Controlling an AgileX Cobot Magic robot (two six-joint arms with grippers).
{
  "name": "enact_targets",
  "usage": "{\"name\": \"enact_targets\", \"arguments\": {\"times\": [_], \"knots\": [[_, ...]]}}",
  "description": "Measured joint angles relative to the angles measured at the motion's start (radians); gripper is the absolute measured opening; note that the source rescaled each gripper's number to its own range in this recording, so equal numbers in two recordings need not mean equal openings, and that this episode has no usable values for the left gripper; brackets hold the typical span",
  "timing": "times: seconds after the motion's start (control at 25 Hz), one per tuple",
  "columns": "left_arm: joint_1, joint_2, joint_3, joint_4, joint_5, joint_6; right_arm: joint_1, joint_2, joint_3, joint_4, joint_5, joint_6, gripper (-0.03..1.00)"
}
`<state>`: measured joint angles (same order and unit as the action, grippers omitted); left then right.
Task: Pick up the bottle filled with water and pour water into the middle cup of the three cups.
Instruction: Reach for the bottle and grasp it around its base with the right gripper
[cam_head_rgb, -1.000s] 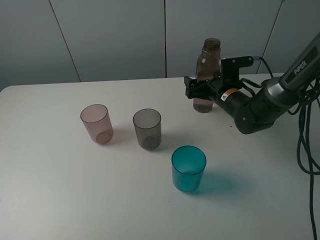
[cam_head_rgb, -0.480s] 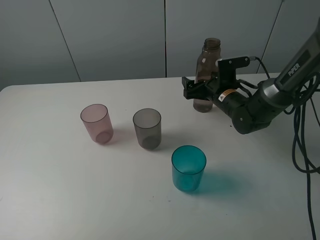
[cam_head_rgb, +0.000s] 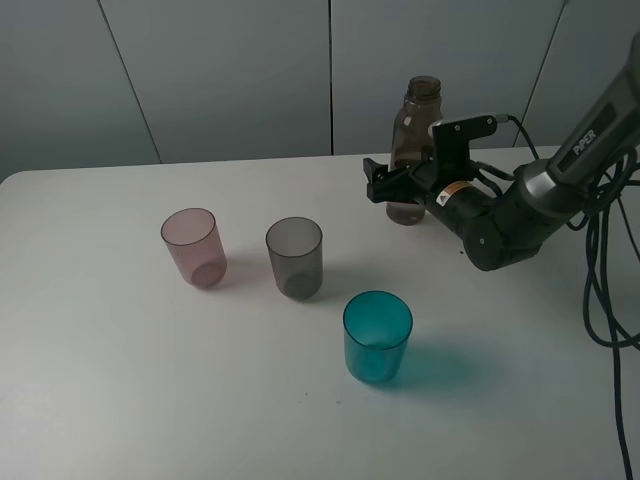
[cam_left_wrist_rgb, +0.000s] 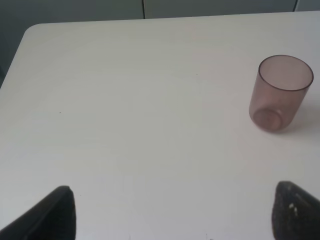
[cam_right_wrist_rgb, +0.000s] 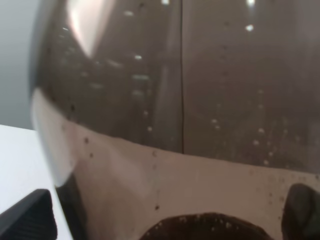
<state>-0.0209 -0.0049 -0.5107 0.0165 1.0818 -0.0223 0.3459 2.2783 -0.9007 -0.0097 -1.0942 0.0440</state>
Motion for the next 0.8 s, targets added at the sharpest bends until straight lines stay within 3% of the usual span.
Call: {"name": "enact_targets", "arguments": {"times": [0.48,0.52,0.56,0.6,0.8], "knots": [[0.000,0.000,0.000,0.000,0.000,0.000,0.000,0.000,0.000,-0.002,-0.021,-0.014,0.98],[0.000,0.000,0.000,0.000,0.000,0.000,0.000,0.000,0.000,-0.002,-0.021,-0.020,0.81],[0.000,0.000,0.000,0.000,0.000,0.000,0.000,0.000,0.000,-0.002,-0.021,-0.028,0.53],[0.000,0.000,0.000,0.000,0.000,0.000,-0.002,0.000,0.000,0.002,-0.023,-0.036,0.03],[0.000,0.000,0.000,0.000,0.000,0.000,-0.005,0.000,-0.001,-0.005,-0.023,-0.044,0.00]]}}
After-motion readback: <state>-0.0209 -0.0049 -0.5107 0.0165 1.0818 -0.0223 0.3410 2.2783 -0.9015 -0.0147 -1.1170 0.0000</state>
